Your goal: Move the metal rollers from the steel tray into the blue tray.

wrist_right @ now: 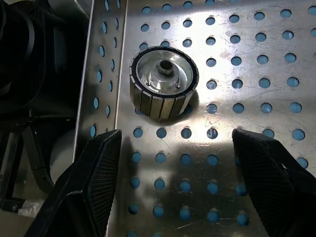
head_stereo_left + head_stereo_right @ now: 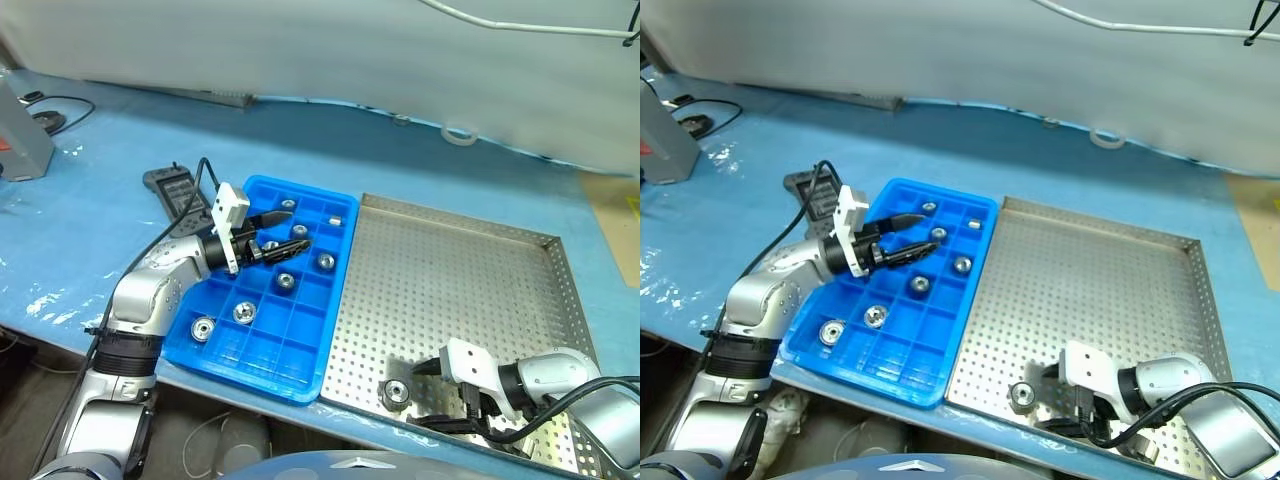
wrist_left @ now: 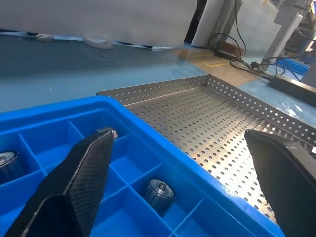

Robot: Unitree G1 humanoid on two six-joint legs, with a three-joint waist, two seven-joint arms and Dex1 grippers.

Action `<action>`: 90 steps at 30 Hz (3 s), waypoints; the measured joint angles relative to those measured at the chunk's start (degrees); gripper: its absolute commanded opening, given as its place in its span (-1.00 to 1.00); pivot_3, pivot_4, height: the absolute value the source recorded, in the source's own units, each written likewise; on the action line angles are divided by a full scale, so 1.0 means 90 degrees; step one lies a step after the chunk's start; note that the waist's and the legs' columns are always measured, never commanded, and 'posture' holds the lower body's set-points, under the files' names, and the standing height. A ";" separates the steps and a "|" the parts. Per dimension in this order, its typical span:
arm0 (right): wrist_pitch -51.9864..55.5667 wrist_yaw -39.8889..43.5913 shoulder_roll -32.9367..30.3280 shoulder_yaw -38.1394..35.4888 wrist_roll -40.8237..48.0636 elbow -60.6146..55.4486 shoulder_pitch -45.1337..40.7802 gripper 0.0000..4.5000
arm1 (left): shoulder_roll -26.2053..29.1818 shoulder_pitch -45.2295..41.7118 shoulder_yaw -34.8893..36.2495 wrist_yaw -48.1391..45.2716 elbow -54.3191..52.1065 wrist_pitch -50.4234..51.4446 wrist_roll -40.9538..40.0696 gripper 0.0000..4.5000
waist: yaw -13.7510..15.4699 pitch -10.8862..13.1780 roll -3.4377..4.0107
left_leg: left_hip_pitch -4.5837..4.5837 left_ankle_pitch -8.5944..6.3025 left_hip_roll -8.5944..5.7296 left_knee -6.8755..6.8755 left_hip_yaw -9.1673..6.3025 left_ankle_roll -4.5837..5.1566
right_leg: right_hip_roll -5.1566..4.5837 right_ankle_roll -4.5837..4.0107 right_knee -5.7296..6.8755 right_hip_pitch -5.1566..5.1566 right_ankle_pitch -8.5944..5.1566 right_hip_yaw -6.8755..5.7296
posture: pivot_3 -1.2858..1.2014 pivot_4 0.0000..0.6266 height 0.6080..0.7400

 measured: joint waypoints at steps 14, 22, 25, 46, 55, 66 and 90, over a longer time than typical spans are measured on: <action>0.0490 -0.0351 0.0638 0.0179 -0.0137 -0.0244 -0.0303 0.66 | 0.0009 -0.0010 0.0001 -0.0028 0.0000 0.0048 -0.0006 1.00 | -0.0234 0.0001 -0.0001 | 0.0012 0.0051 0.0120 -0.0042 -0.0001 -0.0096 | 0.0108 0.0002 -0.0015 -0.0005 -0.0001 -0.0017 | -0.01 -0.52 1.00; 0.0956 -0.0461 0.0942 0.0301 -0.0134 -0.0346 -0.0518 0.66 | 0.0057 -0.0004 0.0013 -0.0165 0.0000 0.0045 -0.0022 1.00 | -0.0298 0.0000 -0.0003 | 0.0054 0.0081 0.0195 -0.0086 0.0005 -0.0172 | 0.0171 0.0033 -0.0018 -0.0009 -0.0019 -0.0036 | -0.01 -0.52 1.00; 0.1266 -0.0468 0.1054 0.0308 -0.0064 -0.0417 -0.0638 0.66 | 0.0107 -0.0004 0.0024 -0.0196 0.0000 0.0047 -0.0035 1.00 | -0.0313 0.0000 -0.0004 | 0.0074 0.0087 0.0201 -0.0102 0.0005 -0.0190 | 0.0176 0.0037 -0.0018 -0.0009 -0.0022 -0.0040 | -0.01 -0.52 1.00; 0.2821 0.0692 0.0083 -0.1507 0.2276 0.0112 -0.1694 0.66 | 0.0233 -0.0005 0.0102 -0.0317 0.0051 0.0125 -0.0157 1.00 | -0.0076 0.0029 0.0047 | -0.0009 0.0032 0.0147 0.0008 0.0070 -0.0071 | 0.0122 -0.0123 0.0048 -0.0113 0.0046 0.0013 | -0.01 -0.52 1.00; 0.1914 0.0593 -0.0232 -0.0757 0.1589 -0.0393 -0.1238 0.66 | 0.0276 0.0012 0.0130 -0.0383 0.0044 0.0168 -0.0173 1.00 | -0.0096 0.0037 0.0057 | 0.0086 0.0024 0.0150 -0.0025 0.0074 -0.0104 | 0.0121 -0.0100 -0.0029 -0.0003 0.0031 0.0009 | -0.01 -0.52 1.00; 0.0231 0.0624 -0.0036 0.0375 0.0284 0.0613 -0.1346 0.66 | 0.0360 0.0013 0.0168 -0.0392 -0.0006 0.0251 -0.0264 1.00 | -0.0111 0.0026 0.0044 | 0.0009 0.0028 0.0151 -0.0006 0.0076 -0.0074 | 0.0122 -0.0119 -0.0004 -0.0070 0.0044 0.0006 | -0.01 -0.52 1.00; 0.1502 0.0015 0.0469 0.1209 0.0184 -0.0800 -0.2276 0.66 | 0.0563 -0.0247 0.0261 -0.0581 -0.0045 0.0429 -0.0482 1.00 | -0.0115 0.0028 0.0048 | 0.0060 0.0032 0.0156 -0.0018 0.0076 -0.0128 | 0.0127 -0.0119 -0.0002 -0.0029 0.0043 0.0007 | -0.01 -0.52 1.00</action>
